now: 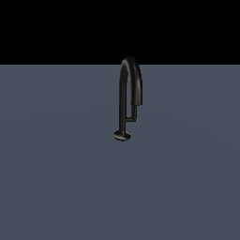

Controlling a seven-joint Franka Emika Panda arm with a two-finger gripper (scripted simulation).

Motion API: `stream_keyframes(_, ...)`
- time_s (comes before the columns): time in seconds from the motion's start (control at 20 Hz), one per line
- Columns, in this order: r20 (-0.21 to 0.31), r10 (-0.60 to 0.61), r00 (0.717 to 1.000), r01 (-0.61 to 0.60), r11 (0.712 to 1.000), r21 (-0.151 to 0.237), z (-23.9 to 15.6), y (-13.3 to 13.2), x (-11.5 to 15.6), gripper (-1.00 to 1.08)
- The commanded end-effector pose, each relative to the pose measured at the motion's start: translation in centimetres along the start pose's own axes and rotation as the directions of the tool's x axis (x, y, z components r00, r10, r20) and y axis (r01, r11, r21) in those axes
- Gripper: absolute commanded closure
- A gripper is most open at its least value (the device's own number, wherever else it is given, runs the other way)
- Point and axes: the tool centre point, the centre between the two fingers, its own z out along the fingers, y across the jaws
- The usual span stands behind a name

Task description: Turn on the faucet by rotating a designated handle.

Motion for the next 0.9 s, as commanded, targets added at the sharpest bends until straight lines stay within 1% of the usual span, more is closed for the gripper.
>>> stream_keyframes(0.0, 0.0, 0.0, 1.0, 0.0, 1.0, 0.0, 0.0, 0.0, 0.0, 1.08)
stream_keyframes(0.25, 0.008, 0.007, 1.0, -0.007, 1.0, 0.006, 0.0, 0.0, 0.3, 1.08)
stream_keyframes(0.45, 0.026, 0.022, 0.999, -0.022, 1.0, 0.019, 0.1, -0.1, 1.1, 1.08)
stream_keyframes(0.65, 0.055, 0.046, 0.997, -0.048, 0.998, 0.04, 0.2, -0.2, 2.2, 1.08)
stream_keyframes(0.85, 0.096, 0.077, 0.992, -0.084, 0.994, 0.067, 0.5, -0.4, 3.9, 1.08)
